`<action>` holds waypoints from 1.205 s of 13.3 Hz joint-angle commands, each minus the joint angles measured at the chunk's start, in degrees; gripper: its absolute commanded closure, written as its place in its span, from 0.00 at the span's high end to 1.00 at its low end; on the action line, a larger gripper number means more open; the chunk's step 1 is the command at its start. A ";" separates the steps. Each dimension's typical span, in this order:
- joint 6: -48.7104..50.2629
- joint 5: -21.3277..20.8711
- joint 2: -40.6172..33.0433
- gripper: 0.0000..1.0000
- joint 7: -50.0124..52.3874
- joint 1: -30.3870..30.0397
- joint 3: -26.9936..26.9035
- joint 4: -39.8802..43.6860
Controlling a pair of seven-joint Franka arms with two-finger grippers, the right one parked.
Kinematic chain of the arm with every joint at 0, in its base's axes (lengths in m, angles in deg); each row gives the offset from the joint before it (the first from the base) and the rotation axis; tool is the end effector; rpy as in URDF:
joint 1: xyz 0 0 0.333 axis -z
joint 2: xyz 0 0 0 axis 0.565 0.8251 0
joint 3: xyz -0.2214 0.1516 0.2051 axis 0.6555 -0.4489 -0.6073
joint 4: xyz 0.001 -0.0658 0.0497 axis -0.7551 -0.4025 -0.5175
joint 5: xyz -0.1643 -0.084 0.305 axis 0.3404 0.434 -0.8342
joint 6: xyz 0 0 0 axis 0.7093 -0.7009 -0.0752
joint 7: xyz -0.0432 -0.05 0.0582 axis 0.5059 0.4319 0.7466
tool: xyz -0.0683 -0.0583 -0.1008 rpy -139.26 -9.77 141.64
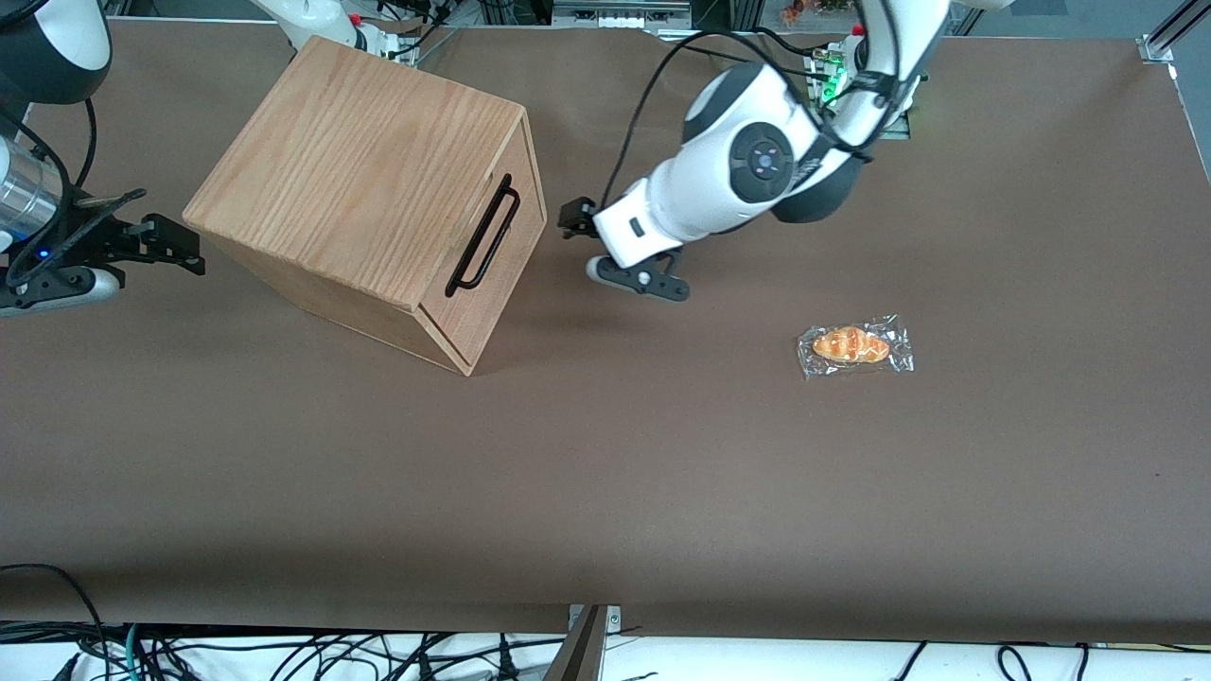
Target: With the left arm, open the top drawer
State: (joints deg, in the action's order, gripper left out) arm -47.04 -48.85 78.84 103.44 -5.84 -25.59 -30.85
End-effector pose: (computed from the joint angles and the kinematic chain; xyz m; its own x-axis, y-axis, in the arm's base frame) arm 0.4886 -0.4721 0.4262 0.9768 -0.1476 -0.1554 -0.0470 -0.8549 0.5167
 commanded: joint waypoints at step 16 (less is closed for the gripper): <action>-5.92 1.47 13.14 1.00 1.82 8.62 -1.34 11.35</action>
State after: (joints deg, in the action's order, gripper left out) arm -53.12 -47.14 90.60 105.15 1.90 -26.24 -21.47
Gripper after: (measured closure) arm 0.000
